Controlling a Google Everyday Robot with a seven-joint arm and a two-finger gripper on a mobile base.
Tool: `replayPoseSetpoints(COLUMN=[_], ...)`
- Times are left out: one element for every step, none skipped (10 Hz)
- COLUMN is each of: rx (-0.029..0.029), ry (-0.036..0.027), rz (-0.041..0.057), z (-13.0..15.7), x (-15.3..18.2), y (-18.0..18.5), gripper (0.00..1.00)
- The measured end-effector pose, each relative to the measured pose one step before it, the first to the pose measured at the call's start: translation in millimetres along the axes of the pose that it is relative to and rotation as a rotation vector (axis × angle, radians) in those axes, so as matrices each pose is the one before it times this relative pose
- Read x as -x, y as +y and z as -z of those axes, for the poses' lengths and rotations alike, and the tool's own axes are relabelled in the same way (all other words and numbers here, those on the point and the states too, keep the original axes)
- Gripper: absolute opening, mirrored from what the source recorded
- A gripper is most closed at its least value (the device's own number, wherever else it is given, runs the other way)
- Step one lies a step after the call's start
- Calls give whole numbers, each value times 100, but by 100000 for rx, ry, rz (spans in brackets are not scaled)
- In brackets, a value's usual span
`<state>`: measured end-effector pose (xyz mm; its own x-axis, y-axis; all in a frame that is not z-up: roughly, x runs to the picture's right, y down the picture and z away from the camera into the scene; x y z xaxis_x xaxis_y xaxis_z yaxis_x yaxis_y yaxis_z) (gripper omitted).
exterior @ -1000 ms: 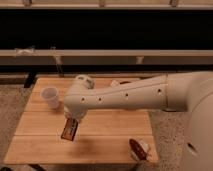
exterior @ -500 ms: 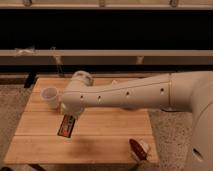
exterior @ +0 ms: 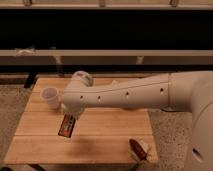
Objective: Place the eraser in the ceramic cup
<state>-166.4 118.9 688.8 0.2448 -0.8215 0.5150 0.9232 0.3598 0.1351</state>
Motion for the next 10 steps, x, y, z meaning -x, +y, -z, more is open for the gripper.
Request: replayPoseSetpoints(rx=[13,-188,-469,-687,-1193,-1217,-1105,-1820,-1921,-1195], ry=[2422,2012,1828,1142,942,872,710,851,929,821], rz=[3481,3044,3052,3039,3330,2514,1705,2328,1987,1093], z=[-7,-98,-236,-278,-301,-291,-303,-461,-427,-165], x=[-916,-1567,-1846,-1497,-1288,-1217,-1109,-1317,-1409,-1062], y=[-314,-143,-418,-827,-1030,-744,-479,-1020,-1023,-442], gripper=[0,0,0,0,0,0,0,0,0,0])
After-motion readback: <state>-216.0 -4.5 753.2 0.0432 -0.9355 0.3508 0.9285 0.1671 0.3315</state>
